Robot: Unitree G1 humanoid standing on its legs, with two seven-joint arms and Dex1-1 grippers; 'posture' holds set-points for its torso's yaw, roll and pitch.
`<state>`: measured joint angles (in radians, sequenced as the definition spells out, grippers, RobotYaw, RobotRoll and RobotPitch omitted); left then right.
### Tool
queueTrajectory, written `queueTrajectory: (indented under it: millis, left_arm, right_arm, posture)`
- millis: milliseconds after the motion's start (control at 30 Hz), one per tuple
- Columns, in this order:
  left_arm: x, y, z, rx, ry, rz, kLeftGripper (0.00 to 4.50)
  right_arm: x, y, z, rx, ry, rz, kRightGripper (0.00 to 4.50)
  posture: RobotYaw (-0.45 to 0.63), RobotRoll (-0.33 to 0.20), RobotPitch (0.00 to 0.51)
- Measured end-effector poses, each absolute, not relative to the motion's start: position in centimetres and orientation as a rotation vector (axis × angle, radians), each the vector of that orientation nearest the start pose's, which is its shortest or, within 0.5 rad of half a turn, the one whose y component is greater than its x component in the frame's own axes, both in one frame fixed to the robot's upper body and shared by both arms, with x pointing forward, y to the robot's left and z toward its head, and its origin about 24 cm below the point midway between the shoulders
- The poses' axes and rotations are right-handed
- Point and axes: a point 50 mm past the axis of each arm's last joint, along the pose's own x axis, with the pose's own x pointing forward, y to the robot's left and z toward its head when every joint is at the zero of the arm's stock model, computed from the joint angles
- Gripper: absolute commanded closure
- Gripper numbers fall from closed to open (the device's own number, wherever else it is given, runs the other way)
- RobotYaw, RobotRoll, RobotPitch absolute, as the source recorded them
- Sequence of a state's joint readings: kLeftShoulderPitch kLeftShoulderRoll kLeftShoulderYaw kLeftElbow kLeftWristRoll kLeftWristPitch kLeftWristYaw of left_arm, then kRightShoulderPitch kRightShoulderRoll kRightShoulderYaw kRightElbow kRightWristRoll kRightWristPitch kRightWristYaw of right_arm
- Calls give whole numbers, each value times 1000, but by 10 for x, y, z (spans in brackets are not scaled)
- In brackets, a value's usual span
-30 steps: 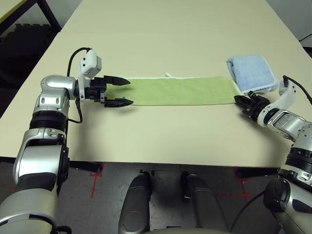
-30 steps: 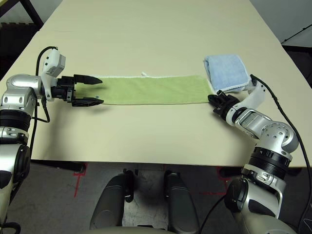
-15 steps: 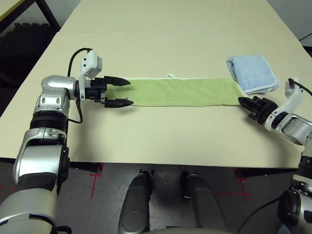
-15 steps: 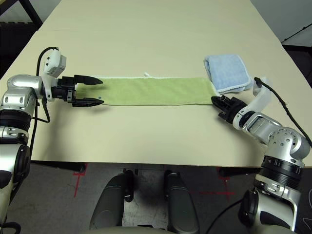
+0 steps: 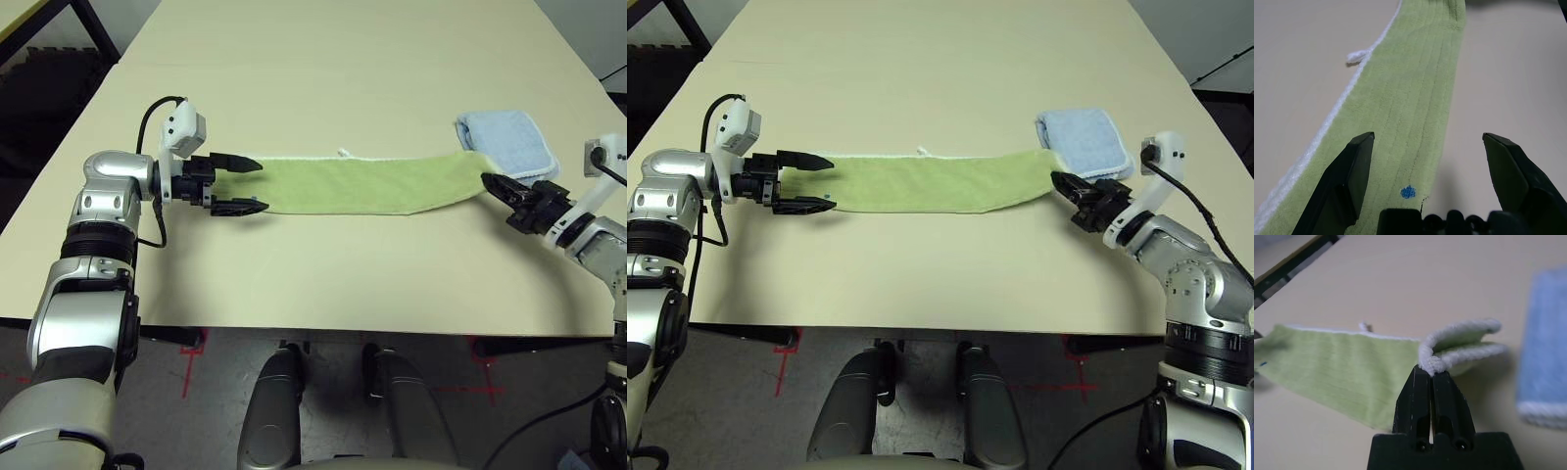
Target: Fold the towel and set it aside.
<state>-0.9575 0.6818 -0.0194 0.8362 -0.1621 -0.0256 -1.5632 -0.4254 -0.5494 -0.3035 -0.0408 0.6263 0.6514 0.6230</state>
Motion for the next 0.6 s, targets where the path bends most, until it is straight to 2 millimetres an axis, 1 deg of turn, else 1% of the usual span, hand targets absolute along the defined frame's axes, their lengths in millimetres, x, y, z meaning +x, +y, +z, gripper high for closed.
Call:
queueTrajectory:
  millis: [67, 133, 233, 433, 600]
  left_arm:
    - [350, 240, 200, 447, 136, -1271, 0]
    - [350, 240, 200, 447, 136, -1271, 0]
    - [350, 239, 200, 448, 135, -1271, 0]
    - [350, 239, 200, 444, 138, -1271, 0]
    - [350, 239, 200, 444, 138, -1270, 0]
  right_arm:
    - [303, -232, 180, 98, 2, 606, 4474]
    - [306, -220, 183, 26, 18, 654, 4474]
    - [308, -207, 182, -46, 53, 709, 4474]
    - [310, -189, 184, -149, 99, 784, 4474]
    - [313, -177, 181, -198, 130, 820, 4474]
  posture:
    - [39, 0, 205]
    - [42, 0, 204]
    - [47, 0, 202]
    - [56, 0, 199]
    - [67, 0, 195]
